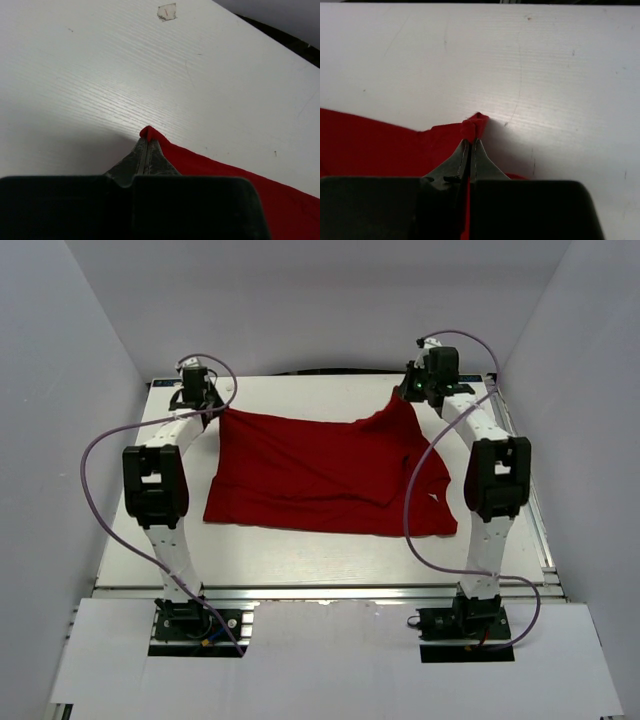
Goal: Fold and stack the t-shirts
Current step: Fold the other side of the tshirt into a rectangle
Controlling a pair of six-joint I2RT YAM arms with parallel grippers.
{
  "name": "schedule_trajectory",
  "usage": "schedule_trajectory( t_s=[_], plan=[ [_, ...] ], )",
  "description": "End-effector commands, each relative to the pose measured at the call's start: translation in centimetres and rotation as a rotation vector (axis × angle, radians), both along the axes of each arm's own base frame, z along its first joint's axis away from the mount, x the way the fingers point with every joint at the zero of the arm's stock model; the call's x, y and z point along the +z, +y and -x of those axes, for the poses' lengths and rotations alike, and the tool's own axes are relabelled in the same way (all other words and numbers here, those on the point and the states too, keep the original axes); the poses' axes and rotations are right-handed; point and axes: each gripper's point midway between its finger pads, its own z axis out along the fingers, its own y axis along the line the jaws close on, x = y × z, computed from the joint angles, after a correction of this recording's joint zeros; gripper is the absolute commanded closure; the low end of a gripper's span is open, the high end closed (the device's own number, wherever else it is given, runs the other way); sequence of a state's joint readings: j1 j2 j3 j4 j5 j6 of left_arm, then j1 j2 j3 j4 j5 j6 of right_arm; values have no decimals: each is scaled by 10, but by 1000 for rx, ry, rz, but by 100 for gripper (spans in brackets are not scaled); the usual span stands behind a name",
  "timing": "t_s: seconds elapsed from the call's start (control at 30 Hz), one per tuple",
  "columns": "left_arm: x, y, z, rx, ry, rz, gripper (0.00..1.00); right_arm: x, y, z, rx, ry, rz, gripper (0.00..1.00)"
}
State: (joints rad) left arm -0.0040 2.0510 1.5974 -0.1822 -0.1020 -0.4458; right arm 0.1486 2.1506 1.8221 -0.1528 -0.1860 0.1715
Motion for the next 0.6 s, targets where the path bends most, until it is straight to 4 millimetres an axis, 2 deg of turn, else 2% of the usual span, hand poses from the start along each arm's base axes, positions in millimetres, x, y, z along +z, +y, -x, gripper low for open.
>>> schedule_trajectory(
  t_s=[0.0, 0.03, 0.07, 0.1, 0.13, 0.17, 0.2, 0.23, 0.3, 0.33, 0.57],
  plan=[
    [13, 8, 9, 9, -15, -47, 100, 28, 0, 21, 10, -64, 14, 100],
    [9, 9, 10, 9, -7, -49, 100, 44, -2, 28, 7, -92, 17, 100],
    [4, 9, 11, 4, 0, -54, 100, 45, -3, 34, 6, -89, 20, 100],
    [-2, 9, 14, 3, 6, -55, 100, 36, -4, 44, 8, -60, 24, 100],
    [-6, 8, 16, 1, 11, -55, 100, 50, -5, 52, 9, -79, 21, 100],
    [-10, 8, 17, -3, 16, -58, 100, 50, -6, 58, 9, -78, 21, 100],
    [-17, 8, 19, -6, 24, -60, 100, 40, -6, 68, 11, -60, 25, 100],
    [-20, 8, 21, -12, 29, -60, 100, 51, -7, 75, 7, -81, 24, 100],
    [-28, 7, 25, -17, 41, -58, 100, 45, -10, 86, 4, -72, 36, 100],
    [-30, 6, 26, -25, 43, -57, 100, 52, -12, 91, 2, -85, 41, 100],
    [-35, 8, 44, -22, 55, -71, 100, 54, -27, 117, -34, -86, 92, 100]
  ],
)
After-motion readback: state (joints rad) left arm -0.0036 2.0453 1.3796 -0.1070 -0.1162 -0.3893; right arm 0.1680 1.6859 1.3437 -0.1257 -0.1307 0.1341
